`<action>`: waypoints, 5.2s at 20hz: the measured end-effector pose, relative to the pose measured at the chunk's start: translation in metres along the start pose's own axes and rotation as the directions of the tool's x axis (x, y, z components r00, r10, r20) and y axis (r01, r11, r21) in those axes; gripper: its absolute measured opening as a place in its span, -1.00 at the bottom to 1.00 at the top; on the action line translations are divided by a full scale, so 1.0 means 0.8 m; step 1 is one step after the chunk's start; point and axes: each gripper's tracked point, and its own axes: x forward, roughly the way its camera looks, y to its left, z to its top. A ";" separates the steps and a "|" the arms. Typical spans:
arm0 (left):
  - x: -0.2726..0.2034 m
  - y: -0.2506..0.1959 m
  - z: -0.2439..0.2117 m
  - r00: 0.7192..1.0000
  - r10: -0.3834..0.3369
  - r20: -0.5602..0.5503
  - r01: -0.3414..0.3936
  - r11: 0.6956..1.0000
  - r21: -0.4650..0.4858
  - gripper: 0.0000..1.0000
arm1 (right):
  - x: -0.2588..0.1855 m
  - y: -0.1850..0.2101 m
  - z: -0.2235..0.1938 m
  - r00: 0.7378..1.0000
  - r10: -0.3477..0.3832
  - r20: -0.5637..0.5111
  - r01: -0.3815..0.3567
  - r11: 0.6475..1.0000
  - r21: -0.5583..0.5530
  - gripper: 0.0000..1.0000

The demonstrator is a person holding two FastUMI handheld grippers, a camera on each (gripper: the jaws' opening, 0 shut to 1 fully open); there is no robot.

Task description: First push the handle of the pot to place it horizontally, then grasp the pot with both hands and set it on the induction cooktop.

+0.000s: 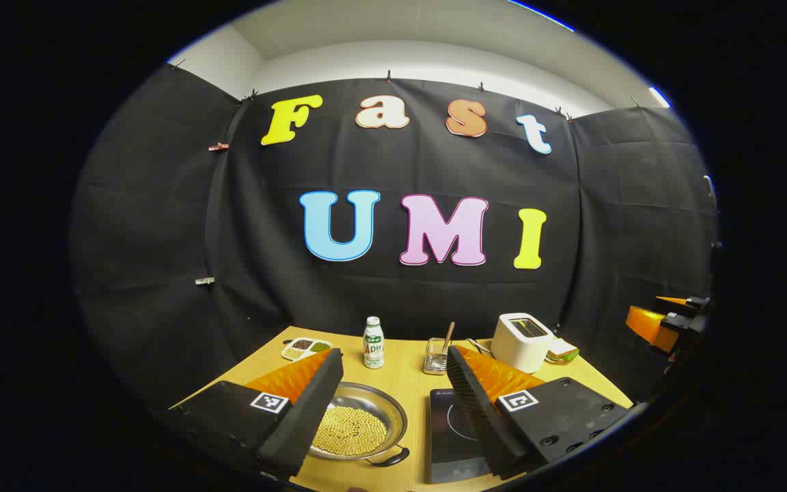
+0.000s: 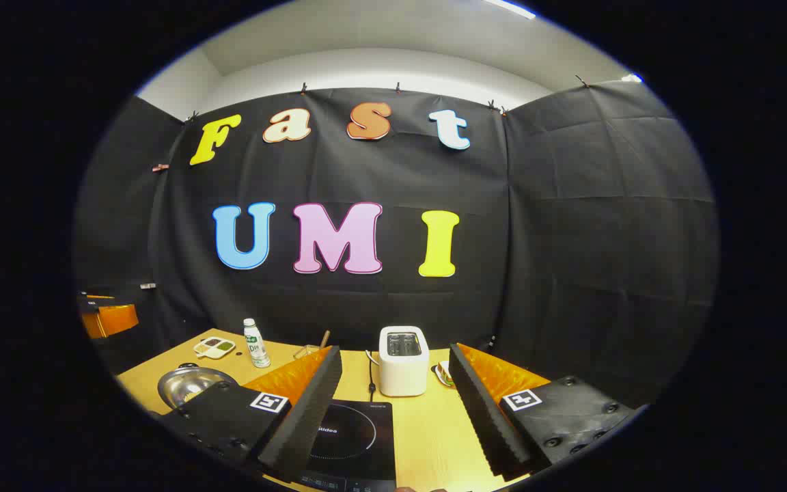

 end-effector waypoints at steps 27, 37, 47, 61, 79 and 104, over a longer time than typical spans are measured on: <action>-0.002 0.097 -0.068 0.988 -0.133 -0.080 0.135 0.991 0.009 0.92 | -0.031 0.089 -0.023 0.993 -0.119 -0.027 0.119 0.993 0.001 0.96; 0.018 0.087 -0.135 0.945 -0.155 -0.288 0.165 0.986 0.011 0.25 | 0.002 0.109 -0.049 0.998 -0.014 -0.065 0.015 1.000 0.003 0.96; -0.011 0.065 -0.246 0.828 -0.242 -0.505 0.327 0.941 0.085 -0.91 | 0.010 0.117 -0.063 0.995 0.059 -0.082 -0.061 0.998 -0.026 0.93; -0.012 0.066 -0.404 0.644 -0.262 -0.719 0.444 0.893 0.072 -0.89 | 0.013 0.092 -0.077 0.992 0.012 -0.126 -0.012 1.000 0.003 0.96; 0.036 0.010 -0.409 0.622 -0.305 -0.721 0.504 0.861 0.070 -0.89 | 0.011 0.032 -0.087 0.985 -0.084 -0.149 0.084 0.996 -0.002 0.96; 0.164 -0.068 -0.380 0.663 -0.357 -0.658 0.510 0.859 0.049 -0.90 | 0.006 -0.031 -0.094 0.966 -0.192 -0.172 0.192 0.981 -0.017 0.96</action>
